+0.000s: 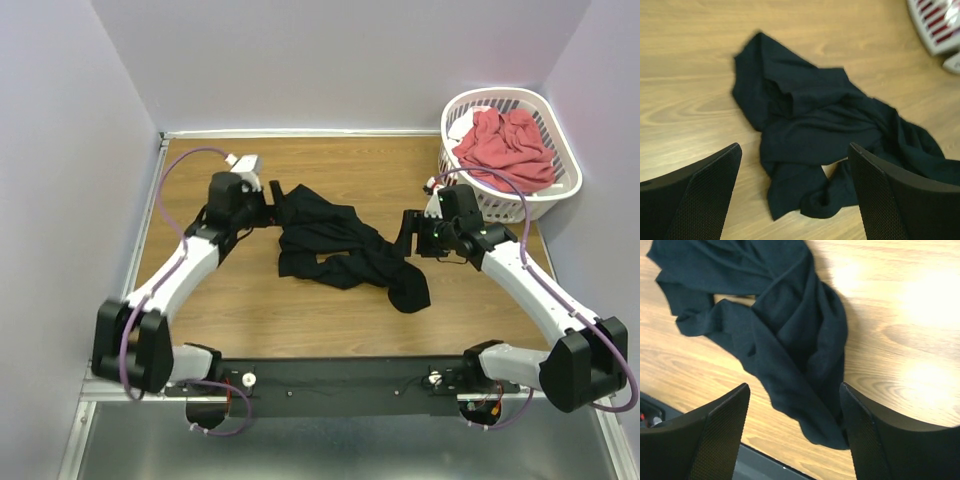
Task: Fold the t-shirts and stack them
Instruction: Move the tshirt to the center of the board, then flatten the tshirt out
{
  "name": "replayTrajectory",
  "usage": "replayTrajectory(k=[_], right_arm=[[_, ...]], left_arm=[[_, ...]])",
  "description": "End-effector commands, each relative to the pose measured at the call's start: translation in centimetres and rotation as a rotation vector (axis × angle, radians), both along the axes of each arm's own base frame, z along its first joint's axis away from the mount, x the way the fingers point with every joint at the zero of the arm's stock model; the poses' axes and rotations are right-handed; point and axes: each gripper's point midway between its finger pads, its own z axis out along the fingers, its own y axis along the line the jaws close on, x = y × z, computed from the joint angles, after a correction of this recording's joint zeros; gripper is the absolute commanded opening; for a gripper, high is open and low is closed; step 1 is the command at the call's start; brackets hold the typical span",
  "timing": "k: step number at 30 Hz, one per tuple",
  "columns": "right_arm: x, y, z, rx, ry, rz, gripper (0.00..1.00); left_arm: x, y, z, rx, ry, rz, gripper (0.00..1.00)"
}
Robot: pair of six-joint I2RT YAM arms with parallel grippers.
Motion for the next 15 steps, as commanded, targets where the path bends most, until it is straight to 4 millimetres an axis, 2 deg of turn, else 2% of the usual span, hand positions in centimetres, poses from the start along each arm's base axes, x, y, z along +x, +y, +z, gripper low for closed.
replayTrajectory(k=[1,2,3,5,8,9,12,15], right_arm=[[-1.0,1.1,-0.6,0.037,0.020,0.061,0.80],[-1.5,1.0,-0.8,0.039,0.025,0.062,0.80],[-1.6,0.9,-0.9,0.039,0.025,0.059,0.81],[-2.0,0.9,-0.8,0.045,0.020,0.060,0.81],[-2.3,0.9,-0.8,0.048,0.016,0.063,0.81],[-2.3,0.8,-0.9,0.046,0.017,0.063,0.82],[-2.4,0.7,-1.1,0.043,0.018,0.064,0.82],[-2.4,0.7,-1.3,0.040,0.021,0.068,0.82]], left_arm=[[1.3,-4.3,-1.3,-0.022,0.107,-0.151,0.93],[2.5,-4.6,-0.9,-0.005,0.107,-0.138,0.93],[3.0,-5.3,-2.7,0.017,0.153,-0.142,0.93],[4.7,-5.6,-4.2,0.037,0.198,-0.108,0.93],[6.1,-6.1,-5.4,0.031,0.247,-0.077,0.93],[6.4,-6.1,-7.1,0.042,0.289,-0.064,0.92],[7.2,-6.2,-9.1,0.054,0.347,-0.030,0.89],[7.7,-6.6,-9.9,0.044,0.365,-0.012,0.87]])
